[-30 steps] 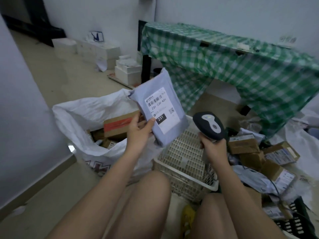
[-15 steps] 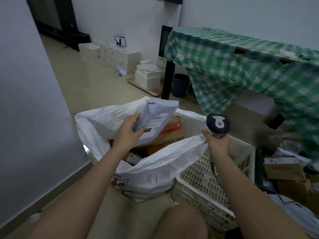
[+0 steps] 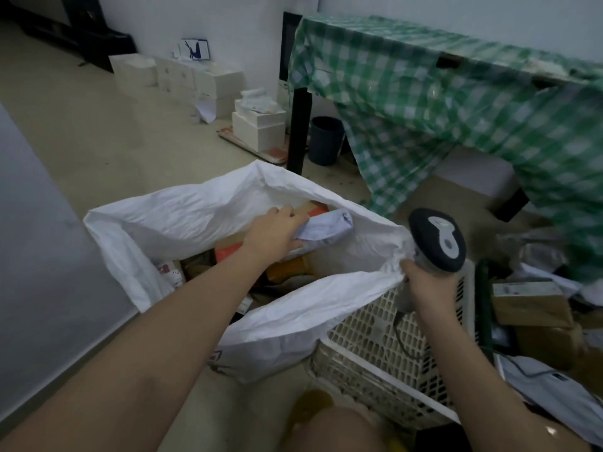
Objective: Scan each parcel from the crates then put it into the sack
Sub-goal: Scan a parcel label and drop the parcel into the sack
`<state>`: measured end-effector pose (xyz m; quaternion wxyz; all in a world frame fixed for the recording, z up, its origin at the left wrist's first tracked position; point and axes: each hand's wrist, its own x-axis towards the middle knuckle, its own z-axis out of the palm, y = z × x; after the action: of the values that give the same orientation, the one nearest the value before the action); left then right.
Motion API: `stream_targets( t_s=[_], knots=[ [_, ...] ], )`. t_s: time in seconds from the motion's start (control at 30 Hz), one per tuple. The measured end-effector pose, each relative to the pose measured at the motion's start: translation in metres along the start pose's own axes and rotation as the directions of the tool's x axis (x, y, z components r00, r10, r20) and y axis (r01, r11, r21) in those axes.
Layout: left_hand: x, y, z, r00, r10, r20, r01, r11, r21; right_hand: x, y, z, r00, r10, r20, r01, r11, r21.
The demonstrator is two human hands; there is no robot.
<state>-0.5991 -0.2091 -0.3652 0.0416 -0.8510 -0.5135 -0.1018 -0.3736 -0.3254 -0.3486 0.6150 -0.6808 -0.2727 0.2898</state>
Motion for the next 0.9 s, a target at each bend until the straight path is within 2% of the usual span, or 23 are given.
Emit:
stream_targets(
  t_s=[0.17, 0.3, 0.4, 0.5, 0.57, 0.67, 0.77, 0.83, 0.9],
  knots=[
    [-0.022, 0.001, -0.007, 0.995, 0.008, 0.099, -0.003, 0.999, -0.051, -0.005, -0.002, -0.010, 1.000, 0.009, 0.004, -0.009, 1.000, 0.021],
    [-0.040, -0.010, -0.001, 0.972, 0.022, 0.232, 0.020, 0.984, -0.175, -0.013, -0.002, -0.012, 0.999, 0.015, 0.034, -0.016, 1.000, 0.010],
    [-0.040, -0.009, 0.017, 0.972, -0.016, 0.234, 0.072, 0.969, -0.235, -0.014, 0.001, -0.014, 0.999, 0.028, 0.043, -0.028, 0.999, 0.017],
    [-0.036, -0.002, 0.023, 0.938, -0.093, 0.334, 0.241, 0.867, -0.437, -0.009, 0.004, -0.018, 0.998, 0.029, 0.059, -0.030, 0.999, 0.014],
    [-0.034, 0.003, 0.021, 0.910, -0.065, 0.409, 0.299, 0.786, -0.542, -0.004, 0.010, -0.022, 0.997, 0.034, 0.074, -0.034, 0.999, 0.002],
    [-0.038, 0.015, 0.005, 0.941, -0.091, 0.326, 0.286, 0.728, -0.623, 0.000, 0.018, -0.029, 0.996, 0.052, 0.078, -0.051, 0.999, -0.010],
    [-0.044, 0.035, -0.020, 0.956, -0.121, 0.267, 0.285, 0.596, -0.751, -0.001, 0.021, -0.035, 0.993, 0.079, 0.082, -0.080, 0.997, 0.007],
    [-0.047, 0.055, -0.035, 0.970, -0.092, 0.226, 0.241, 0.515, -0.823, -0.004, 0.020, -0.044, 0.992, 0.105, 0.076, -0.107, 0.994, 0.020],
    [-0.047, 0.082, -0.048, 0.984, -0.052, 0.170, 0.174, 0.478, -0.861, -0.004, 0.018, -0.061, 0.991, 0.116, 0.064, -0.117, 0.993, 0.024]
  ],
)
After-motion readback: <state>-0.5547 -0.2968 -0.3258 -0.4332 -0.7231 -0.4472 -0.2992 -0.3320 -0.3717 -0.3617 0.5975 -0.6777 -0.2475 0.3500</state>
